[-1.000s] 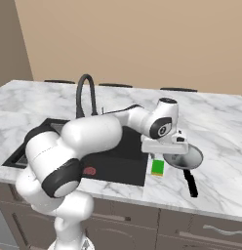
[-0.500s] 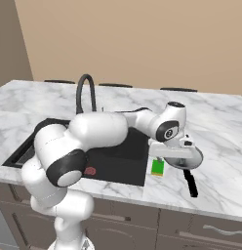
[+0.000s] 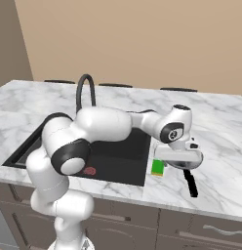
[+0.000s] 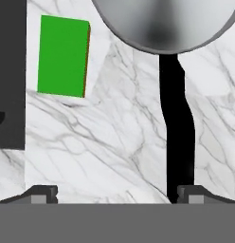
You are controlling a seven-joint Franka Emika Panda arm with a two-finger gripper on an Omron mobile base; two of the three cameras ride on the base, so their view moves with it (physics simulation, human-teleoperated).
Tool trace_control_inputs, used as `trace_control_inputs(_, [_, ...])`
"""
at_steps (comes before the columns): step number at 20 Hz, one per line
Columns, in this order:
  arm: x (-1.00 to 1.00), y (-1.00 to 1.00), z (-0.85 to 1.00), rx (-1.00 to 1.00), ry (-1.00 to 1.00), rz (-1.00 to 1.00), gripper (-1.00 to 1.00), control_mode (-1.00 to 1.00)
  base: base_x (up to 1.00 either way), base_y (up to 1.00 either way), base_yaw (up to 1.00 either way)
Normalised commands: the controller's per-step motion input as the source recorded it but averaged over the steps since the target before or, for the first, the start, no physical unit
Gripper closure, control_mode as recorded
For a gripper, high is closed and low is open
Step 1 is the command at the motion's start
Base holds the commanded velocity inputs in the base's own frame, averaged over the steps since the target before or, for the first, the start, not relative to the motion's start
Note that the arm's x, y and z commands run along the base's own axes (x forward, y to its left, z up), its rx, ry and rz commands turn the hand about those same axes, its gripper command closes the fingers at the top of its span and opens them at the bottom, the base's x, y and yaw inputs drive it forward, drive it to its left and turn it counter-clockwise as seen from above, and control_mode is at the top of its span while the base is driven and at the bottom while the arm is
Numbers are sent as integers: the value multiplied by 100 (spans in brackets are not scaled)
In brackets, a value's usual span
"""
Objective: Pick the pan and sponge and place them into the sink. Then turn on the water.
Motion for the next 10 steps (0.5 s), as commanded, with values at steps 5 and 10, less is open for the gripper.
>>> trace_control_inputs(5, [0,-18,-13,2,3,0,-100,-100,0,0,0])
trace_control_inputs(10, [1,-18,-10,3,1,2,-100,-100,0,0,0])
